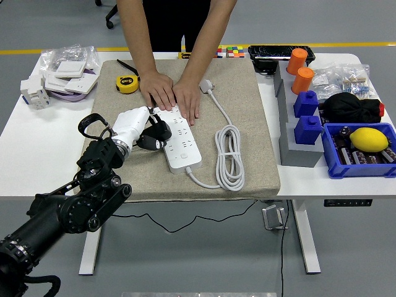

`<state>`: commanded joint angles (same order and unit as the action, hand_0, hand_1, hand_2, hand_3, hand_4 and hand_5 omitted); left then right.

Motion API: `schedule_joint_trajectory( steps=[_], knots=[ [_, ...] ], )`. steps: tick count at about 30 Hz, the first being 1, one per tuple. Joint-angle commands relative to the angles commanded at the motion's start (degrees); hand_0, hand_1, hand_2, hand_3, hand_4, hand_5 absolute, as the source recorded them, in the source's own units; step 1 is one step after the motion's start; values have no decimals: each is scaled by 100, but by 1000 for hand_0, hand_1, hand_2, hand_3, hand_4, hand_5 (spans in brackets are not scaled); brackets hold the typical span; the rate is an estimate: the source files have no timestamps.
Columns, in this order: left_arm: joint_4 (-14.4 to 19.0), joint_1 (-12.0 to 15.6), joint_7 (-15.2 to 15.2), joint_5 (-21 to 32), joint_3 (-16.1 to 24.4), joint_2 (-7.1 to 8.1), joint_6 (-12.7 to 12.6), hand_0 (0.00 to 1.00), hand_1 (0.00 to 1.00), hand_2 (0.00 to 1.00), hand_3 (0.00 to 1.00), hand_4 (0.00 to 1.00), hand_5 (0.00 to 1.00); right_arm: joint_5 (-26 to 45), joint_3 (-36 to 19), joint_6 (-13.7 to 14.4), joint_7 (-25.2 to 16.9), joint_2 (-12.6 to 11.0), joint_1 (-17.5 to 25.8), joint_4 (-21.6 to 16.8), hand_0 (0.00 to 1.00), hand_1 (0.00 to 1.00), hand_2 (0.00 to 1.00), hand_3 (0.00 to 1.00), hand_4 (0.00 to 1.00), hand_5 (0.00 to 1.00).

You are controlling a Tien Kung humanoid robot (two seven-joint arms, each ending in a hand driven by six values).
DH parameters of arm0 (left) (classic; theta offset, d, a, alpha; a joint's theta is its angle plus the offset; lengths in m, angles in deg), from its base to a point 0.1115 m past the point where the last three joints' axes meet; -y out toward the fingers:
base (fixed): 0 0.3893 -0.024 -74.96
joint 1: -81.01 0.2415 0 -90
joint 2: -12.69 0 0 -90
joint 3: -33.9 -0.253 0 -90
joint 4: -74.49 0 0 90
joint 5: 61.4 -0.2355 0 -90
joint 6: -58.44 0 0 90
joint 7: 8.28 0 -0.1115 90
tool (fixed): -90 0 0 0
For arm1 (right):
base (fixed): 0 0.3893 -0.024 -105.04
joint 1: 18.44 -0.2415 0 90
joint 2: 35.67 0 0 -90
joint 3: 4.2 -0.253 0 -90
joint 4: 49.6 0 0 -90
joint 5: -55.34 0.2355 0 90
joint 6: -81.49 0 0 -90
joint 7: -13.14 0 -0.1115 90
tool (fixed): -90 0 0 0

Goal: Pick up the plug,place it near the board,insert it into the board,press the button

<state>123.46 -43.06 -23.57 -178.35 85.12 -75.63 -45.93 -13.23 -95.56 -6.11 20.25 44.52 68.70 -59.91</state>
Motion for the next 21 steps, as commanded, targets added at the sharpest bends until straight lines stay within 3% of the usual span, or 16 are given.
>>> schedule_joint_trajectory(
  steps=[4, 5, 10, 11, 16, 17, 21],
  knots=[
    [4, -12, 8, 47, -24, 3, 4, 549, 665, 589, 582, 793, 54, 1, -10, 19, 5, -6, -5, 0, 998, 925, 865, 898, 998, 998],
    [1, -11, 5, 50, -23, 4, 10, 525, 611, 565, 568, 588, 16, 0, -16, 23, 4, -6, -7, 0, 998, 925, 863, 899, 998, 998],
    [27, 20, -50, 12, -45, 6, 23, 525, 611, 565, 568, 588, 16, -17, -41, 32, 1, 6, -4, 0, 998, 925, 863, 899, 998, 998],
    [31, 24, -57, -8, -44, 4, 26, 414, 487, 412, 460, 561, 2, -23, -46, 33, 2, 8, -3, 0, 998, 925, 861, 899, 998, 998],
    [80, 30, -119, -207, -44, 18, 21, 414, 487, 412, 460, 561, 2, -46, -72, 42, 5, 5, -3, 0, 998, 925, 861, 899, 998, 998],
    [84, 26, -126, -228, -46, 22, 29, 381, 261, 297, 408, 544, 2, -40, -69, 42, 3, 3, -5, 0, 995, 925, 861, 899, 998, 998],
    [89, 13, -158, -295, -35, 26, 72, 381, 261, 297, 408, 544, 2, -26, -65, 46, -1, -2, -11, 0, 995, 925, 861, 899, 998, 998]
  ],
)
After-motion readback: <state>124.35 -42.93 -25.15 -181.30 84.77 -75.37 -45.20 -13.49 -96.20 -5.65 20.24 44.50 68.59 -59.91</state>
